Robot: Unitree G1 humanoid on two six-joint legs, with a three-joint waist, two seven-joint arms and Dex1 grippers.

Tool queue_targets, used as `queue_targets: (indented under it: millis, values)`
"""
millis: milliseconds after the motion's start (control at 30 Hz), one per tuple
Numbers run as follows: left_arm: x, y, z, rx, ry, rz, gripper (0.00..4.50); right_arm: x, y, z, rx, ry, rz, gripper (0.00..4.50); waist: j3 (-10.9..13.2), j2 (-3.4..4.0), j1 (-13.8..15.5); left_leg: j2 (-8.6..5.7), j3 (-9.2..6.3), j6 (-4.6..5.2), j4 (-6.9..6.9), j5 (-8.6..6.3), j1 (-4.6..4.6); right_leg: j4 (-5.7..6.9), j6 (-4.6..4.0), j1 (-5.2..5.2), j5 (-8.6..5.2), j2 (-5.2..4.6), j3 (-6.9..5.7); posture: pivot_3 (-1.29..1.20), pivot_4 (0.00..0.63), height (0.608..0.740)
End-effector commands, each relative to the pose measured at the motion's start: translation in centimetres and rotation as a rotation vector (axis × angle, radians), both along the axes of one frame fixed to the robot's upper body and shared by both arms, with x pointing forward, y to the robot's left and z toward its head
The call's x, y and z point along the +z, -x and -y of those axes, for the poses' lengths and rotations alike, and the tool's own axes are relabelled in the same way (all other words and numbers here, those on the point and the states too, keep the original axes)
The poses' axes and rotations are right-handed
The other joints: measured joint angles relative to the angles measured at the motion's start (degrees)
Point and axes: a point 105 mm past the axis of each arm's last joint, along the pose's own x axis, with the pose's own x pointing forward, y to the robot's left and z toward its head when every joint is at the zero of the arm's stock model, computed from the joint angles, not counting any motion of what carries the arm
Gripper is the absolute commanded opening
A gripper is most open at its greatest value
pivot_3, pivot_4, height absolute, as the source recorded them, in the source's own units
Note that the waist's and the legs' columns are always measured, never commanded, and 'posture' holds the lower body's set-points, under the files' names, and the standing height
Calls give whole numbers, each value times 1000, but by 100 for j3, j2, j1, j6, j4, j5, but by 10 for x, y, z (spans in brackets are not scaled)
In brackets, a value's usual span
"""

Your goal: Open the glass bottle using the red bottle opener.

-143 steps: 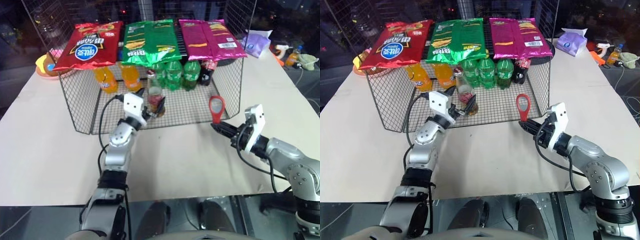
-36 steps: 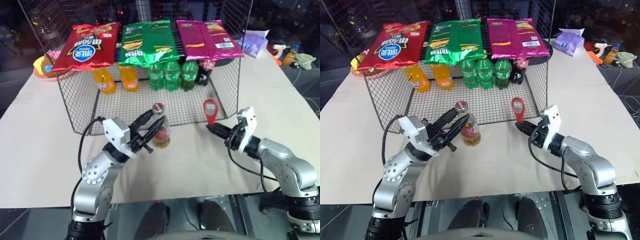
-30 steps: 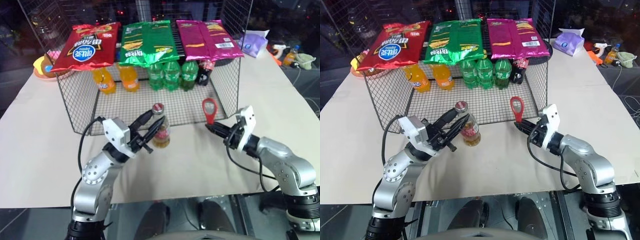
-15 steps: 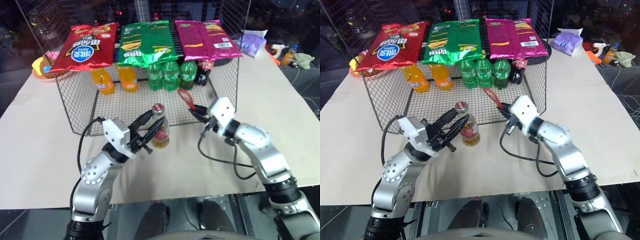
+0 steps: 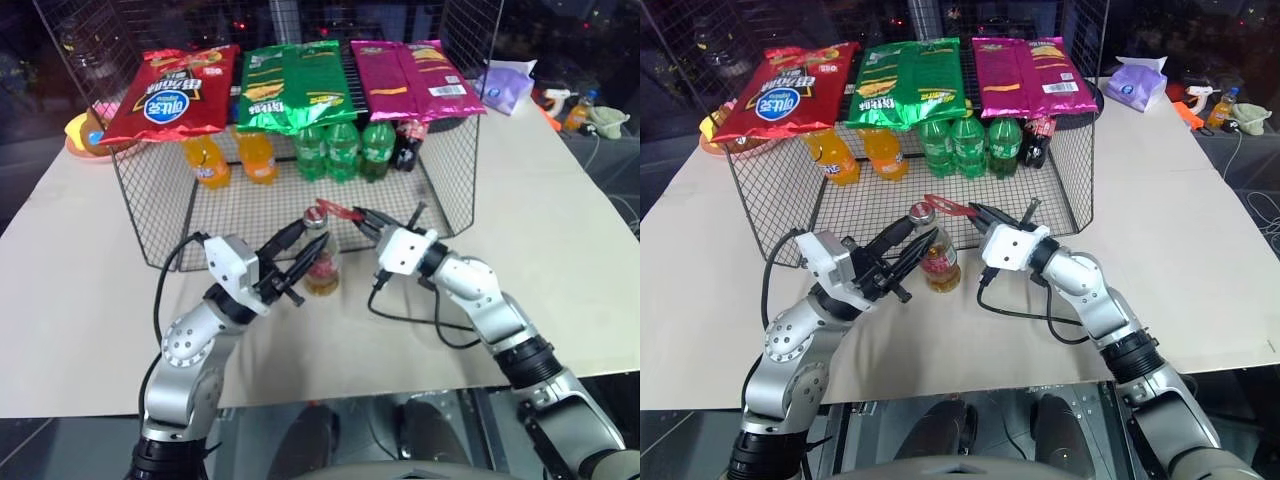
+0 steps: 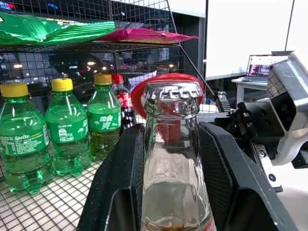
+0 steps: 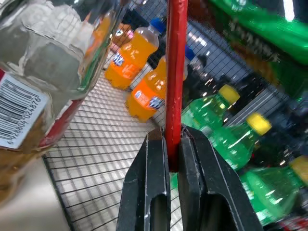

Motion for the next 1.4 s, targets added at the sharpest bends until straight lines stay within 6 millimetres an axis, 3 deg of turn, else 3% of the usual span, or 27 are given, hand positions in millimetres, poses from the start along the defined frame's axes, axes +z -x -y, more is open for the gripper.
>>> queue_targets:
  millis: [33, 267, 667, 1000, 1233, 1400]
  values:
    - [-5, -3, -1, 0, -10, -23, 1483, 5, 8, -5, 46, 5, 68, 0, 0, 0, 1, 0, 0, 0, 0, 0, 1, 0, 0, 1, 0, 0, 0, 0, 150, 740]
    - [-7, -4, -1, -4, -10, -27, 1483, 5, 10, -9, 79, 30, 101, 0, -1, 1, 0, 0, 1, 0, 0, 0, 3, 1, 0, 2, 0, 0, 2, 0, 150, 740]
    - [-8, -5, 0, -11, -9, -35, 1483, -14, 15, -37, 140, 168, 112, 0, -9, 6, -7, 1, 4, -1, 0, 1, 13, 6, -1, 7, 1, 2, 5, 0, 150, 740]
    - [-8, -5, 0, -11, -6, -41, 1483, -12, 17, -36, 139, 189, 155, 0, -9, 7, 0, 3, 7, -1, -19, 0, 94, -4, -3, 80, -1, 5, 9, 0, 150, 740]
    - [-9, -6, -1, -8, -8, -43, 1483, -16, 17, -34, 153, 227, 164, 0, -9, 7, 2, 3, 5, -1, -19, 0, 101, -4, -3, 88, -1, 5, 8, 0, 150, 740]
    - [-9, -7, -2, -4, -7, -43, 1483, 2, 9, -24, 128, 258, 273, 0, -9, 7, 1, 3, 6, -1, -19, 0, 101, -5, -3, 88, -1, 4, 8, 0, 150, 740]
